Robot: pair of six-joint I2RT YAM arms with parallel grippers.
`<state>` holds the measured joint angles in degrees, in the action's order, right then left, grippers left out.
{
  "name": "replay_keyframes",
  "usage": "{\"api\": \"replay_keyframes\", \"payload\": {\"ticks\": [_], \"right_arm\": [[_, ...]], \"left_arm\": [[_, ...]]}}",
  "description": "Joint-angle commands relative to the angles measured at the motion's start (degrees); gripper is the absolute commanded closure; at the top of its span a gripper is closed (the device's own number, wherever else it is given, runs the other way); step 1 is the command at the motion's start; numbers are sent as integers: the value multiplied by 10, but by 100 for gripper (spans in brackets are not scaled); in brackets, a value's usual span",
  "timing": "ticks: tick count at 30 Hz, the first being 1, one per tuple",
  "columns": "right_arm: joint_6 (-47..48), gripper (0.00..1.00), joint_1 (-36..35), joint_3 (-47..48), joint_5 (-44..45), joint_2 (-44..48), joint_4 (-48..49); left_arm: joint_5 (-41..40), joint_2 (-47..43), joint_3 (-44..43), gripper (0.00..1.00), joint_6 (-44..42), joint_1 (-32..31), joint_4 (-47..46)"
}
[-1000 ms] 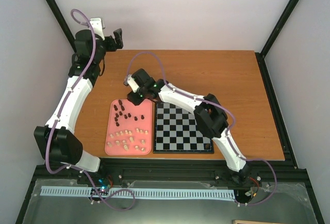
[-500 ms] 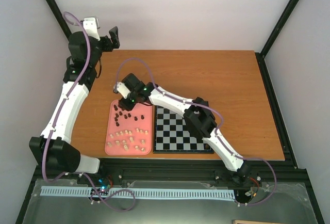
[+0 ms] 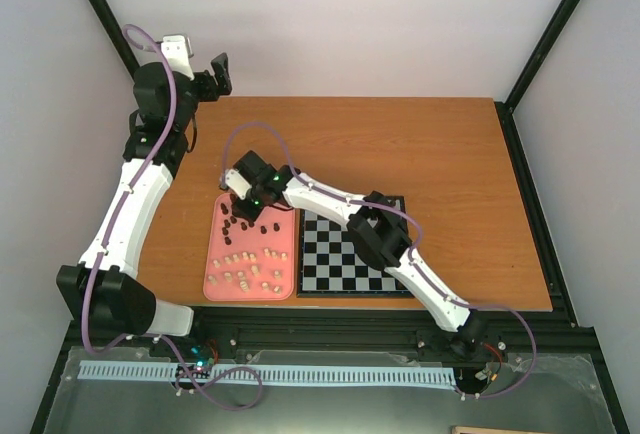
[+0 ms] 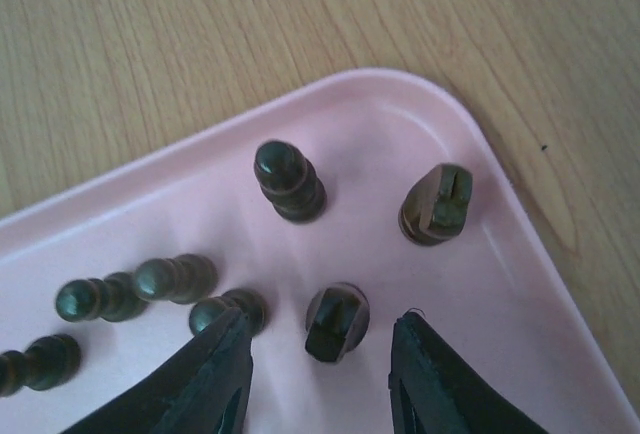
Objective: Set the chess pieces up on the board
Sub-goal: Pick up the chess piece from the storage box.
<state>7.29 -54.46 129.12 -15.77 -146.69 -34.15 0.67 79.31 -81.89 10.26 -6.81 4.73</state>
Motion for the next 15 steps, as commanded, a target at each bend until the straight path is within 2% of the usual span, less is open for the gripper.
{"api": "replay_keyframes", "payload": {"ticks": [1, 6, 9, 12, 15], "right_arm": [[4, 63, -6, 21, 14, -9, -13], [3, 68, -6, 20, 15, -12, -15], [4, 76, -6, 20, 15, -12, -14], [4, 77, -6, 19, 20, -11, -12], [7, 84, -6, 20, 28, -9, -8]], "left_arm": [[-4, -8, -3, 0, -9, -1, -14], [-5, -9, -2, 0, -7, -2, -15], [-3, -6, -4, 0, -7, -2, -15], [-4, -5, -5, 0, -7, -2, -15], [-6, -5, -5, 0, -8, -1, -15]]}}
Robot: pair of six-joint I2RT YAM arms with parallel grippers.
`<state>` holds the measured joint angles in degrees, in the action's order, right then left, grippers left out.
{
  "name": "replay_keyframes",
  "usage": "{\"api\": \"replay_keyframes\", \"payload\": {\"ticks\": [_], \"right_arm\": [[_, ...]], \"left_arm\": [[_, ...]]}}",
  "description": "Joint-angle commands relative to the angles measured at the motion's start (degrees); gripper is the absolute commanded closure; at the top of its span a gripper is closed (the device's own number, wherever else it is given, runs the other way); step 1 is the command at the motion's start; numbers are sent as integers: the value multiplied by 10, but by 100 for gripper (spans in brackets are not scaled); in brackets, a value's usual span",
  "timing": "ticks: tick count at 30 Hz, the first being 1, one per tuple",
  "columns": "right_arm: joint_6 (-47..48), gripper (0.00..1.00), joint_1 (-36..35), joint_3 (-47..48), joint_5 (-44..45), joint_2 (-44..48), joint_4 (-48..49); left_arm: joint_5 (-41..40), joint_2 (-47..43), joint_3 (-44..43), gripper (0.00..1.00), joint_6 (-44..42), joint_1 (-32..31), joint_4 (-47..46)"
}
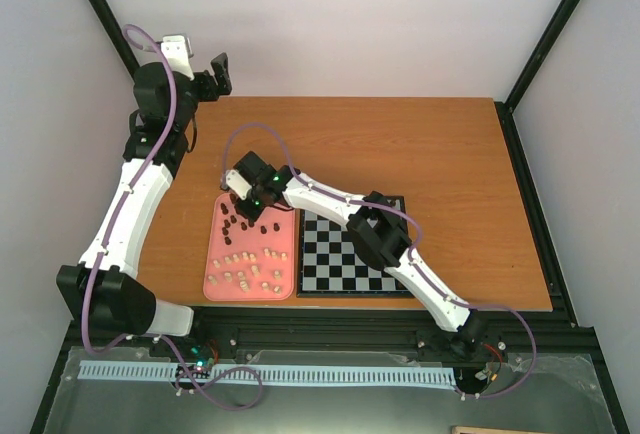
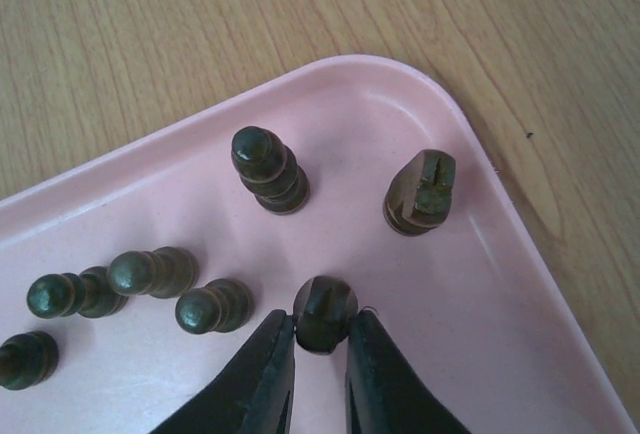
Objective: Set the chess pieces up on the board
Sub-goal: Pick up the chess piece from the storage box.
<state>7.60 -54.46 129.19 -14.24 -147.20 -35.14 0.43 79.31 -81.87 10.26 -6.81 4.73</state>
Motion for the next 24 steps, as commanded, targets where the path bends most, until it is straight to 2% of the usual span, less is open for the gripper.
{"api": "replay_keyframes", "payload": {"ticks": [1, 6, 11, 18, 24], "right_arm": [[4, 86, -6, 19, 15, -3, 2], [3, 94, -6, 15, 37, 4, 5], [0, 97, -6, -9, 61, 25, 22], [4, 97, -5, -36, 81, 65, 23], [6, 97, -4, -95, 102, 127, 34]], "left_arm": [[-4, -5, -5, 0, -9, -1, -15], [-7, -4, -6, 0, -10, -1, -15], [-9, -4, -5, 0, -11, -1, -14], [-11, -9, -4, 0, -13, -1, -14], [-25, -13, -2, 0, -18, -1, -12]]}}
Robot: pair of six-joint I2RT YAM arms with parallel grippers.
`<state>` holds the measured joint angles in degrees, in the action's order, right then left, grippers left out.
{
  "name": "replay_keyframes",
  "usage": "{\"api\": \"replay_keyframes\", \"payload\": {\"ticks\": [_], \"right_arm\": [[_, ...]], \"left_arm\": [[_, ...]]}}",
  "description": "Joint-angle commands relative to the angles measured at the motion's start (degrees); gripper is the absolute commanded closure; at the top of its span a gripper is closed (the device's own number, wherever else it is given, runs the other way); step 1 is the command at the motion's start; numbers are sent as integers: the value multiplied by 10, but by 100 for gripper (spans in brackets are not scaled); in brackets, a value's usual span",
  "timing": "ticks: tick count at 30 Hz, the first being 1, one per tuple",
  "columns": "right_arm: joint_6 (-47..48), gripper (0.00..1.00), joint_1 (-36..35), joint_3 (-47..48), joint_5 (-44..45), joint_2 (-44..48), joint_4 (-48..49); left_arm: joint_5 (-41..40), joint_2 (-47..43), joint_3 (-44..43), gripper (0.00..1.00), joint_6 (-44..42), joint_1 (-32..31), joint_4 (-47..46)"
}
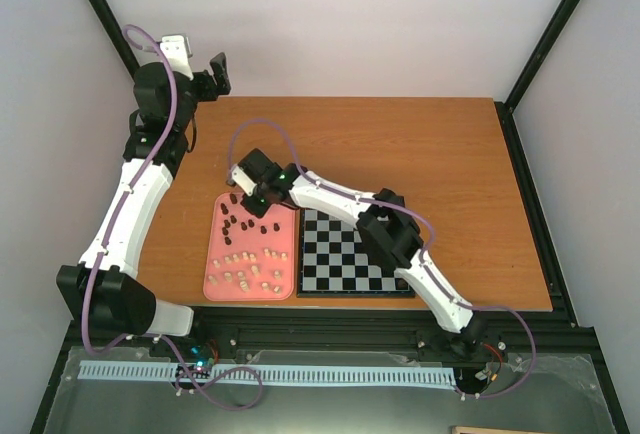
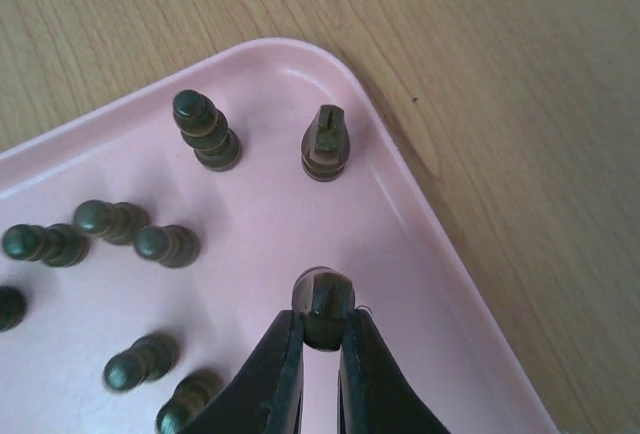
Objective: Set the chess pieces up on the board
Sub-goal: Pick up the chess piece from the storage box, then place the chess piece on the chessboard.
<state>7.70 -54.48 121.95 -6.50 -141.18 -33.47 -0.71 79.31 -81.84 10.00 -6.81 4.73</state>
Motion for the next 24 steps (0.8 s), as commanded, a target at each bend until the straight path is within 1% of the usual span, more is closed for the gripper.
{"api": "replay_keyframes", "payload": {"ticks": [1, 7, 14, 20, 24], "right_arm": [[4, 97, -3, -32, 32, 77, 20], [-13, 97, 14, -103, 72, 150, 23], [-71, 97, 66, -274, 131, 273, 47], [-132, 97, 107, -413, 201, 397, 21], [-176, 97, 140, -483, 224, 476, -4]], "left_arm": [[-15, -14, -2, 0, -16, -2, -12], [-10, -11, -3, 0, -15, -2, -12], [-7, -5, -5, 0, -13, -1, -14], [-11, 2, -7, 0, -12, -2, -14], [-7, 12, -13, 0, -11, -2, -10]]}}
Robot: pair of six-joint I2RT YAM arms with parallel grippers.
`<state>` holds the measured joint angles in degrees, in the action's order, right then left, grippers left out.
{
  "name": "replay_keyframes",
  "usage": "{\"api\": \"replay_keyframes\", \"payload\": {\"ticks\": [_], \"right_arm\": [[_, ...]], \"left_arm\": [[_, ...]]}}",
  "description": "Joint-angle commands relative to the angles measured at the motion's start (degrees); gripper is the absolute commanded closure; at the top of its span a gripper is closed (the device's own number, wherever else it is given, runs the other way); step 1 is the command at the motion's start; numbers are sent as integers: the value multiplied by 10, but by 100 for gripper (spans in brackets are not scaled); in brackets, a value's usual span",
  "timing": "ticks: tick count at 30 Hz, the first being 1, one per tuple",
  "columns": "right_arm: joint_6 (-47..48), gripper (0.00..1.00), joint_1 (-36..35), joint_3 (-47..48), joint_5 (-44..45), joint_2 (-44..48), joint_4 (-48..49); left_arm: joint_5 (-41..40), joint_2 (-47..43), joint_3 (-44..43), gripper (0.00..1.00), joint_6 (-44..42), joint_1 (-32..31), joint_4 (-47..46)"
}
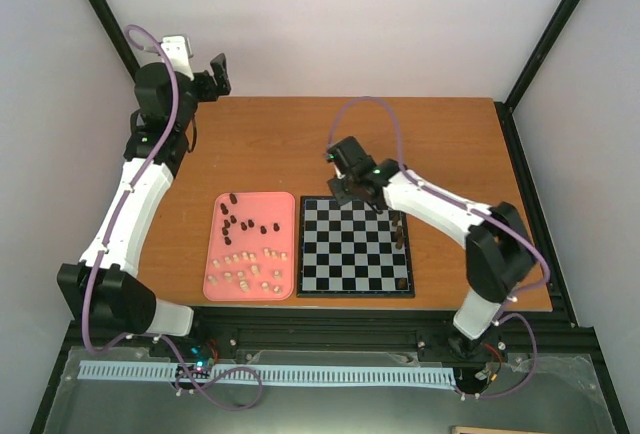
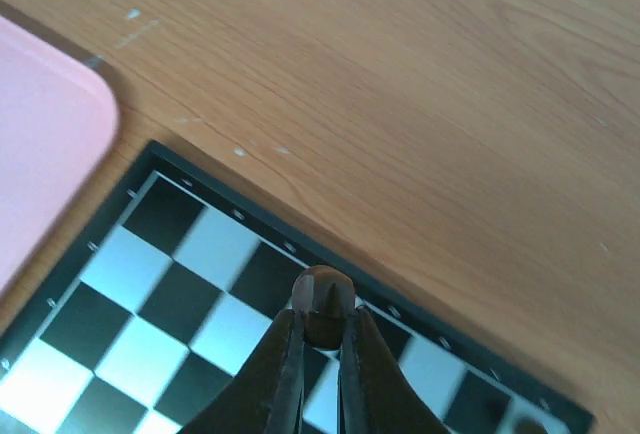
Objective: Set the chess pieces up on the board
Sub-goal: Place the chess piece on the chessboard.
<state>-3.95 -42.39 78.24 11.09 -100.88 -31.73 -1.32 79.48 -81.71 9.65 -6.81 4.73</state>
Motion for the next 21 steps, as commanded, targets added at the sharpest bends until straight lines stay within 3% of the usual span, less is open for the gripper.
{"api": "replay_keyframes", "payload": {"ticks": [1, 10, 21], "right_arm": [[-68, 97, 24, -62, 52, 89, -27], [-148, 97, 60, -174, 73, 164, -75], [-143, 97, 118, -227, 43, 188, -48]], "left_arm": [[0, 13, -17, 0, -7, -2, -10], [7, 33, -24, 0, -2, -1, -11], [8, 42, -32, 0, -2, -2, -7]]}}
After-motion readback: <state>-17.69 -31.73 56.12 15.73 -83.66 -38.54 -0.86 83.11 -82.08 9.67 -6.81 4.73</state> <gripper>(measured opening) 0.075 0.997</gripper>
